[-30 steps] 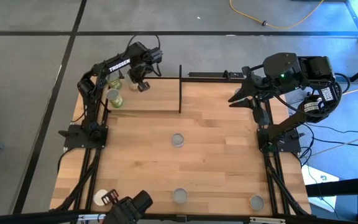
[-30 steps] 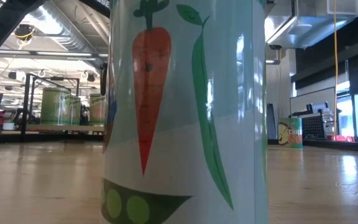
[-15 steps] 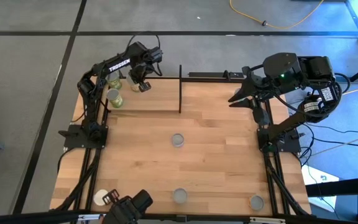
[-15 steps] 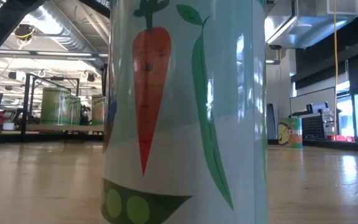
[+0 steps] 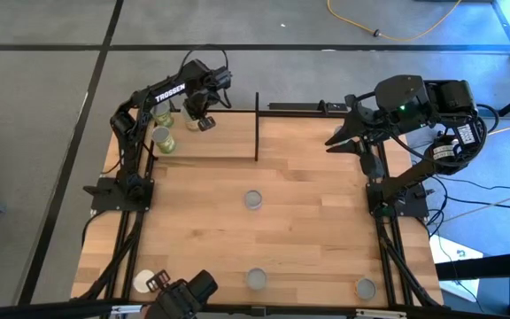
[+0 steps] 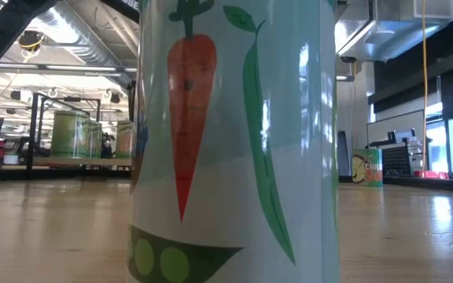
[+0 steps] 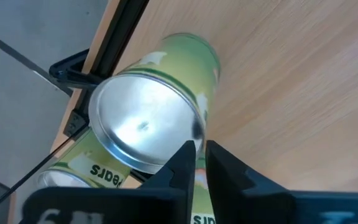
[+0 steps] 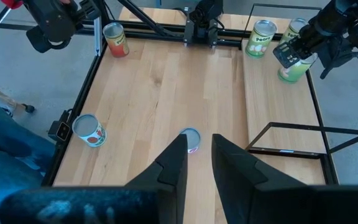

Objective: Pick and place cans onto a shelf
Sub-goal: Put the canned oranges on the shelf, then put the canned pineapple on the shelf

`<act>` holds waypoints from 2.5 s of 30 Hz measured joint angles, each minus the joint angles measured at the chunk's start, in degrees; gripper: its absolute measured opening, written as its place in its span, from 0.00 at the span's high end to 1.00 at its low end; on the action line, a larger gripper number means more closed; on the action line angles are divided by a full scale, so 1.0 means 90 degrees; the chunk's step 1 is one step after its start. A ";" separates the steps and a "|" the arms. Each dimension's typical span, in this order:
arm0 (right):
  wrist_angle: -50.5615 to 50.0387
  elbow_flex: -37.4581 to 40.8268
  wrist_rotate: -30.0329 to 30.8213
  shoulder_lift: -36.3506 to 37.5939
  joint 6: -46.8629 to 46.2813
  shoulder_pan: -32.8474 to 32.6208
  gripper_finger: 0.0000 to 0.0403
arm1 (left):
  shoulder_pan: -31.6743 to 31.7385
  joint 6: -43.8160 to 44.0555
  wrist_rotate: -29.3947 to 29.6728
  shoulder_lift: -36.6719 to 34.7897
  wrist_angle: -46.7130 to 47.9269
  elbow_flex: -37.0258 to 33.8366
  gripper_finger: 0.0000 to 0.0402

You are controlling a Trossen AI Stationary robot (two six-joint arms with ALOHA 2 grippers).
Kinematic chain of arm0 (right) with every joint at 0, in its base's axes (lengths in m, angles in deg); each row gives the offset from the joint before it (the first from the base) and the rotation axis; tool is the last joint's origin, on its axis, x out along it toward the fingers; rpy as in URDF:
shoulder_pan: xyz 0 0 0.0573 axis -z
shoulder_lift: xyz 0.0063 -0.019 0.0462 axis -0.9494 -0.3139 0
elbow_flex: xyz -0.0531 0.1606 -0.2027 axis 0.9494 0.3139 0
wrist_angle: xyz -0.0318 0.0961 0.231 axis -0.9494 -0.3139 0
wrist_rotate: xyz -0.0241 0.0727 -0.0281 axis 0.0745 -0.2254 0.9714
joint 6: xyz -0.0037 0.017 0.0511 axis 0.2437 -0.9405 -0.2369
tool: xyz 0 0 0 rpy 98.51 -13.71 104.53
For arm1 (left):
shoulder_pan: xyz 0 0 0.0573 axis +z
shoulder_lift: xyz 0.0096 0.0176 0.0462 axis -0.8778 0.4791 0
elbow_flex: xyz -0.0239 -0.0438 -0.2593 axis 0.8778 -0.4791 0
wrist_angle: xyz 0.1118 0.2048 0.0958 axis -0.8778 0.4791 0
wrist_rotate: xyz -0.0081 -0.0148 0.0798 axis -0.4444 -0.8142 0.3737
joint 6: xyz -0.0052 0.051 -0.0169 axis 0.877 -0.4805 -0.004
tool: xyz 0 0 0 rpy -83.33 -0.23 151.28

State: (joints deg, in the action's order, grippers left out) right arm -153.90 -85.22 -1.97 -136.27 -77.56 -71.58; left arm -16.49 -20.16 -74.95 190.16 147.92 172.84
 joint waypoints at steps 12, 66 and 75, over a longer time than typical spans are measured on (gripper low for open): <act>0.0000 0.0000 0.0000 0.0000 0.0019 0.0001 0.81 | -0.0161 0.0374 0.0034 -0.0323 0.0178 0.0026 0.93; -0.0298 0.0000 0.0018 -0.0005 -0.0012 0.0000 0.81 | -0.1092 0.0307 -0.0843 -0.0787 -0.0351 0.0939 1.00; -0.0271 0.0214 0.0558 0.0000 -0.0816 0.0005 0.81 | -0.2543 0.0475 -0.1906 -0.1971 -0.0173 0.1047 1.00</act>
State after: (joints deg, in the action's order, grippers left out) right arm -156.33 -83.29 3.05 -136.27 -84.90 -71.54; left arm -39.38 -15.88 -92.10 172.42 146.37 182.26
